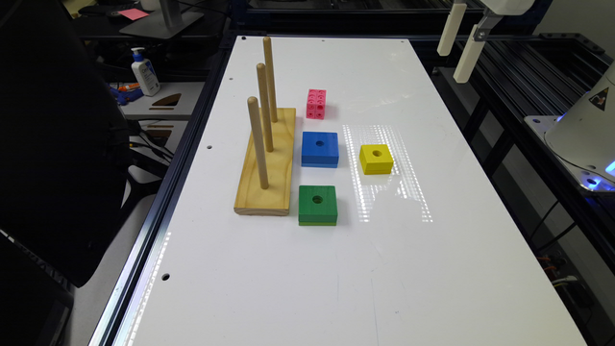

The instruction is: Pick up pink block.

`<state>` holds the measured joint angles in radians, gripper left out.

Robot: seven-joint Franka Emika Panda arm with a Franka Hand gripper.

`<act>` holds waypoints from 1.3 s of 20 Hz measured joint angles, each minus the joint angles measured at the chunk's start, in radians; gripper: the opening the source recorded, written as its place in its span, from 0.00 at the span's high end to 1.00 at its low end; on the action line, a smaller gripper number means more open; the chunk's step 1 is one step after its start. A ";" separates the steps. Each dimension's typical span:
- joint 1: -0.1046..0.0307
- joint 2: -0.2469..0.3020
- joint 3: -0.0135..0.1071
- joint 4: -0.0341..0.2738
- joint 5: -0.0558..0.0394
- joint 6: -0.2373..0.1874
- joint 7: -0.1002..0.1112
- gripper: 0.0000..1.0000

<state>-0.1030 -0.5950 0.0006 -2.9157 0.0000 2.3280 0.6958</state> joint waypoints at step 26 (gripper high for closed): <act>-0.113 0.009 -0.001 0.033 -0.0064 0.004 -0.098 0.00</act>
<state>-0.2160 -0.5863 0.0000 -2.8823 -0.0064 2.3321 0.5983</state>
